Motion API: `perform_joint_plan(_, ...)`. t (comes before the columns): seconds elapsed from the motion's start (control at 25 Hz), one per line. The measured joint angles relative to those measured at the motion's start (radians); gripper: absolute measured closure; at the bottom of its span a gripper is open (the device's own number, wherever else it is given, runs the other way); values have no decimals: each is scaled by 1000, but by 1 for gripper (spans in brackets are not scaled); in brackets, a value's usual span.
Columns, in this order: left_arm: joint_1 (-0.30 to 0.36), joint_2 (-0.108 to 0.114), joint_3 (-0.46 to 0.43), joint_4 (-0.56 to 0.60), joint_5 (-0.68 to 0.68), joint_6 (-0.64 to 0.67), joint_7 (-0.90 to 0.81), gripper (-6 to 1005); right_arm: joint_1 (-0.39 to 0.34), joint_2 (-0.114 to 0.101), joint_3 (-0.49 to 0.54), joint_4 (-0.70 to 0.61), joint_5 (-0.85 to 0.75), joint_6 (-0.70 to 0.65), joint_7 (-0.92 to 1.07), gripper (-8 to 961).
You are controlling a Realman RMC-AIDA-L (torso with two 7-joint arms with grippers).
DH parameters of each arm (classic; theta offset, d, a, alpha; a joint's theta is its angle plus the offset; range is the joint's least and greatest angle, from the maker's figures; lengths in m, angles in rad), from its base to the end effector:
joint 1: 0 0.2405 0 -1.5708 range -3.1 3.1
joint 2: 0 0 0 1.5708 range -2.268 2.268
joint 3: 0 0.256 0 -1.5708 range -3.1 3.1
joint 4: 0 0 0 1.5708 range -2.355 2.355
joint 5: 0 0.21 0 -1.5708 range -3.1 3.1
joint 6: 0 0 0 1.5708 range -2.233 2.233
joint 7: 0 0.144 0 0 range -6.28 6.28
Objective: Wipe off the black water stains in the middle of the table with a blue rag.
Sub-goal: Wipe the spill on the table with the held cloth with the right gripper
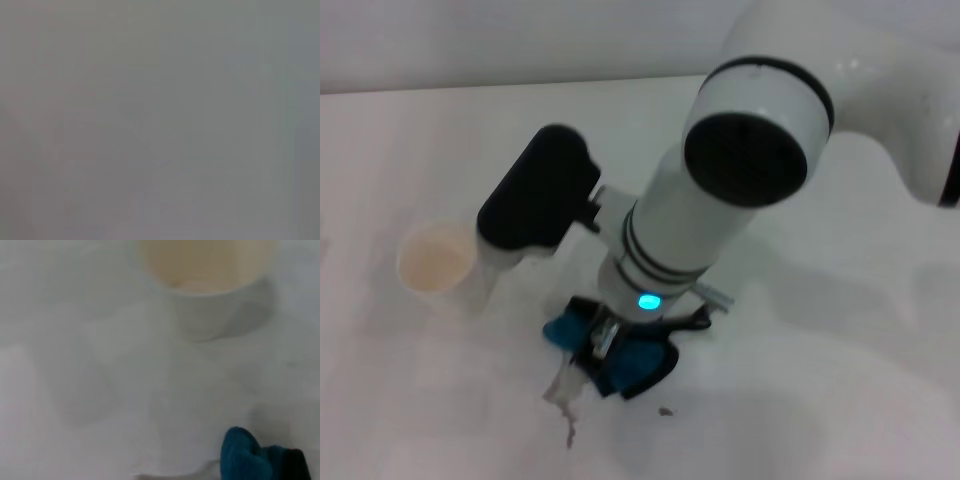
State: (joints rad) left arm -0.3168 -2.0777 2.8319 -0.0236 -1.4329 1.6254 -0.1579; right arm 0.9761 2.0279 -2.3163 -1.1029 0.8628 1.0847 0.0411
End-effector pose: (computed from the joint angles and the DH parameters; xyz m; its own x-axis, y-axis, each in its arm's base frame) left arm -0.3507 0.2625 0.0434 0.7425 -0.3201 0.5884 0.6126 -0.0310 -0.7898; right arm 0.1024 0.3098 -0.1520 0.7743 -0.5120 0.3719 -0.3917 -0.8494 -0.3536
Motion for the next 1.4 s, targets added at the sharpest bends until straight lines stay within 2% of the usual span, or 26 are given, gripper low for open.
perform_joint_plan(0.32, 36, -4, 8, 10, 9, 27, 0, 109, 5, 0, -108, -86, 81, -34, 28, 901)
perform_joint_plan(0.68, 66, -3, 9, 14, 9, 50, 0, 109, 20, 0, -124, -159, 147, -28, 2, 901)
perform_joint_plan(0.96, 68, -2, 9, 16, 9, 46, 0, 108, 36, 0, -125, -60, 124, -85, 2, 901)
perform_joint_plan(1.4, 60, -1, 1, 13, 2, 40, 27, 108, 59, 0, -27, 79, -53, -86, 9, 900)
